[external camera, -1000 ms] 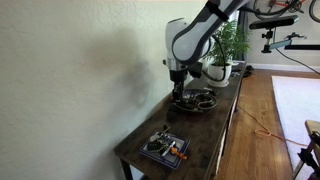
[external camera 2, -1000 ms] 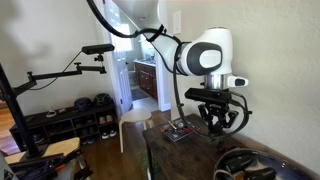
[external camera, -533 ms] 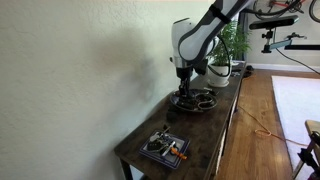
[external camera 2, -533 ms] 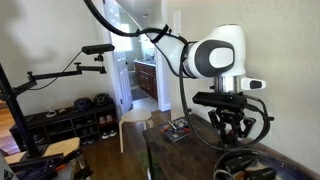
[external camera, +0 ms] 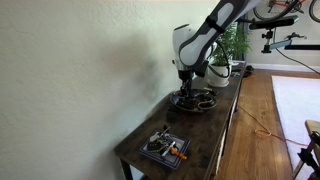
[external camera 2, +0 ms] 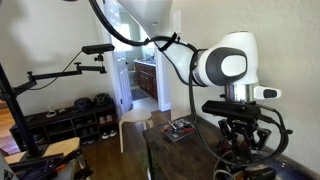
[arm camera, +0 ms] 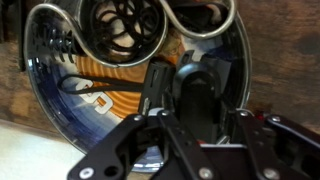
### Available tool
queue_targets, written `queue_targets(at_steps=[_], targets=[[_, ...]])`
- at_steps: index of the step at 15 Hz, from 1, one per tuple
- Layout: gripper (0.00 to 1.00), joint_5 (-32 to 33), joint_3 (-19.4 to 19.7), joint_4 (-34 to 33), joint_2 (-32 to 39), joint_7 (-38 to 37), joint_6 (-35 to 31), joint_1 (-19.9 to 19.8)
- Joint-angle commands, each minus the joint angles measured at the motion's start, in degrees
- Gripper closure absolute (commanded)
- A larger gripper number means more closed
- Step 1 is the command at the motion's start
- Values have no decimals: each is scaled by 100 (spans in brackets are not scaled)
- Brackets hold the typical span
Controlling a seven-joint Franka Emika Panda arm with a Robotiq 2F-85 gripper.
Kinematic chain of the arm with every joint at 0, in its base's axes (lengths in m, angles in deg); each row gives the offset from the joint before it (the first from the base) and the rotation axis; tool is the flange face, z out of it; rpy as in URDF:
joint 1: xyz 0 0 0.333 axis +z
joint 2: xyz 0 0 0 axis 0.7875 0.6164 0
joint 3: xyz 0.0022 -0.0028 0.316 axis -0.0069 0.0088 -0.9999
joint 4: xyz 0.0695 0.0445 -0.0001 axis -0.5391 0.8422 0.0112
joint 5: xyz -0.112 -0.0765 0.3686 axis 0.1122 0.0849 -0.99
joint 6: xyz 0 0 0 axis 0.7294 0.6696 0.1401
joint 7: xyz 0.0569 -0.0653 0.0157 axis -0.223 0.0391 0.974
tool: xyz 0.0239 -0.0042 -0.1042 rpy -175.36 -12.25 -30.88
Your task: Pick up the object from the table and put it in the plate.
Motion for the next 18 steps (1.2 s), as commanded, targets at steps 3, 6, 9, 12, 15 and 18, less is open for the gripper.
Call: queue_targets(at_steps=[3, 6, 9, 12, 15, 18], targets=[[81, 129, 29, -553, 474, -206, -15, -98], [81, 100, 14, -716, 648, -203, -21, -126], [81, 73, -7, -800, 748, -211, -22, -137], [25, 85, 1, -735, 678, -236, -46, -119], [6, 97, 7, -598, 511, -251, -58, -99], [0, 13, -84, -425, 238, -178, 141, -113]])
